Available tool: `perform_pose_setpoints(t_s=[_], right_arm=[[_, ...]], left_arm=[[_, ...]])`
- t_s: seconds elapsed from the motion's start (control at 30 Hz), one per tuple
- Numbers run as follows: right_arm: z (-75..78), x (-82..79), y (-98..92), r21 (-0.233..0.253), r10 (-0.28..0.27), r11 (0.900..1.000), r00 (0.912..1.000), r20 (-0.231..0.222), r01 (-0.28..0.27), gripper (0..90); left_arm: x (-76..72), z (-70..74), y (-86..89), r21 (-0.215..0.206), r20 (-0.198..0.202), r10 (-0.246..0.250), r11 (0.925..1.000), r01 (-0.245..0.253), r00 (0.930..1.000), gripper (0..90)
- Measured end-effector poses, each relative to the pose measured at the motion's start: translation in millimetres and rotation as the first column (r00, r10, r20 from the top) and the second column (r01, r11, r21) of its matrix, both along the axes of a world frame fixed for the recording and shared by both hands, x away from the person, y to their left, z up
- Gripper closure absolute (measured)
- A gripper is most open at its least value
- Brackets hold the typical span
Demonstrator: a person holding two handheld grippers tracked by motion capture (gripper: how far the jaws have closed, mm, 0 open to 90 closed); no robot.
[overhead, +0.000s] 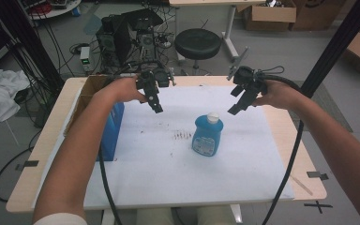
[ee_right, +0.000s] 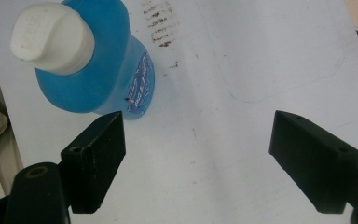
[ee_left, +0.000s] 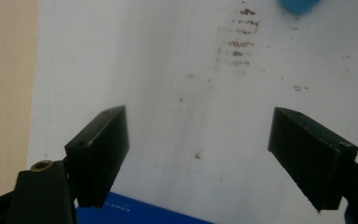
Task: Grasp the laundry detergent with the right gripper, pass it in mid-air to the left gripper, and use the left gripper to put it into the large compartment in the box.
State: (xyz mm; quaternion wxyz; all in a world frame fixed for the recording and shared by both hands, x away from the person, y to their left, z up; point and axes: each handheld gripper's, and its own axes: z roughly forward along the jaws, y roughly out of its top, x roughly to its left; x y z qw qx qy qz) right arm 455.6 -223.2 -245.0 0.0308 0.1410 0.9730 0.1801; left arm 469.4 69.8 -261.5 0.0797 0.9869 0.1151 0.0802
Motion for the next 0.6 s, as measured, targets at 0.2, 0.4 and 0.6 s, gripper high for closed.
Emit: perform_pose_setpoints(t_s=[0.2, 0.4, 0.6], right_arm=[[-0.8, -10.3, -6.9, 0.042, -0.032, 0.999, 0.9993, -0.020, 0.033, 18.0], [-4.4, -18.5, -13.6, 0.066, -0.055, 0.996, 0.9977, -0.040, 0.057, 17.7], [-5.7, -30.3, -17.9, 0.086, -0.073, 0.993, 0.9969, -0.031, 0.075, 17.3]], left_arm=[[0.2, 0.3, -2.1, -0.001, 0.000, -0.005, 1.0000, 0.005, 1.0000, 20.9], [0.6, -0.6, -3.2, -0.004, 0.000, -0.008, 1.0000, 0.008, 1.0000, 20.9], [-0.3, -1.3, -3.5, 0.002, -0.001, -0.012, 0.9999, 0.012, 0.9999, 20.9]])
